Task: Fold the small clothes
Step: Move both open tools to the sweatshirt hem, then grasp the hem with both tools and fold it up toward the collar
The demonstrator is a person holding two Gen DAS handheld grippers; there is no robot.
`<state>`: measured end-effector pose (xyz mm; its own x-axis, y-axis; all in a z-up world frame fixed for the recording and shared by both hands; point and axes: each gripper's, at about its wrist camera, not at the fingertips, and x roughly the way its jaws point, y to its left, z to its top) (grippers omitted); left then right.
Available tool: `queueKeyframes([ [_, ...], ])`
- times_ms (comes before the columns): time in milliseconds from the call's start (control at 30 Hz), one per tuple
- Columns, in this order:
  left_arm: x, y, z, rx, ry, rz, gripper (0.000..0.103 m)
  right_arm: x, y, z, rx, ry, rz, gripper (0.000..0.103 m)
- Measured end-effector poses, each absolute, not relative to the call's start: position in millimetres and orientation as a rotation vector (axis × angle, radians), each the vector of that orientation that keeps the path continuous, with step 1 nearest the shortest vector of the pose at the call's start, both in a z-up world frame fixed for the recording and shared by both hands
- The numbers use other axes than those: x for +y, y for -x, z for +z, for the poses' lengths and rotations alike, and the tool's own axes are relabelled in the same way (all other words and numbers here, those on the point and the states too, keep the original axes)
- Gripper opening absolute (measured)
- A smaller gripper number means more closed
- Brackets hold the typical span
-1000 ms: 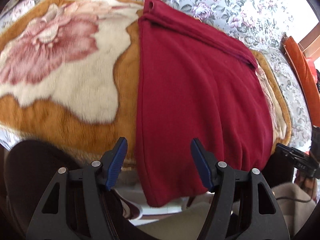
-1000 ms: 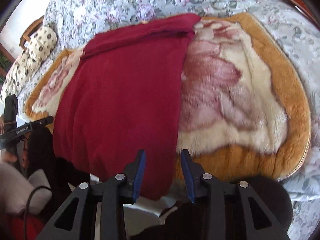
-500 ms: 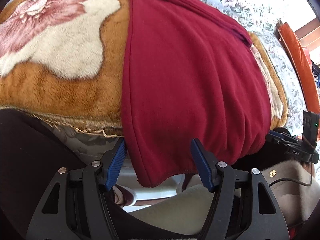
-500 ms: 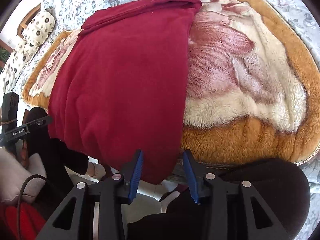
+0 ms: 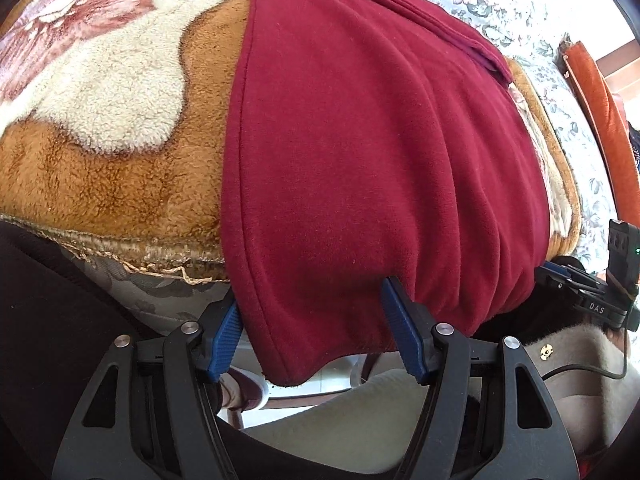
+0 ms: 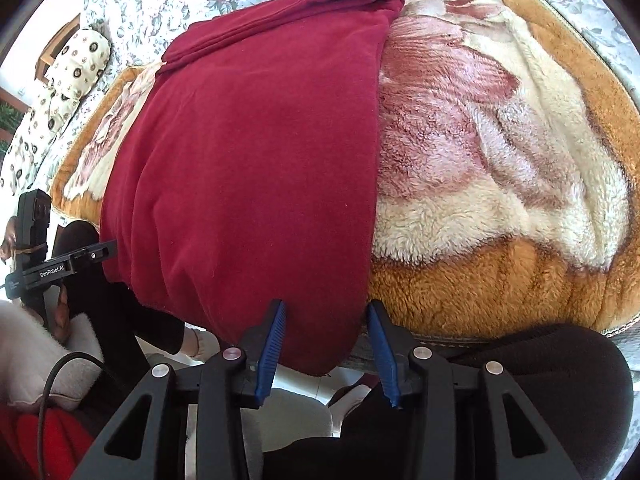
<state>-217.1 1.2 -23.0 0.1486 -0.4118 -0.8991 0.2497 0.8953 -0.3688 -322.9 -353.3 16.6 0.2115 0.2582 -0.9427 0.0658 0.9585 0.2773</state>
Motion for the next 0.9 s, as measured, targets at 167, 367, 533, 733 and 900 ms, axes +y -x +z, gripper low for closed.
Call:
queueKeyframes([
  [167, 1.1, 217.1, -24.0, 1.34, 0.147, -0.472, 0.066, -351.2, 322.5, 16.2, 1.354, -0.288, 0.137, 0.042],
  [367, -2.0, 220.0, -24.1, 1.327, 0.127, -0.462, 0.066, -347.9, 325.1, 15.7, 1.323, -0.287, 0.142, 0.042],
  [533, -6.9, 225.9, -24.4, 1.331, 0.073, -0.47, 0.021, -344.1, 326.8, 18.1, 1.314, -0.284, 0.173, 0.018],
  [733, 2.9, 224.7, -8.9, 1.329, 0.113, -0.535, 0.011, -341.2, 319.9, 29.8, 1.276, -0.351, 0.294, 0.01],
  [900, 10.3, 210.8, 23.0, 1.259, 0.144, -0.588, 0.009, -352.9, 303.0, 67.8, 1.125, -0.494, 0.425, 0.007],
])
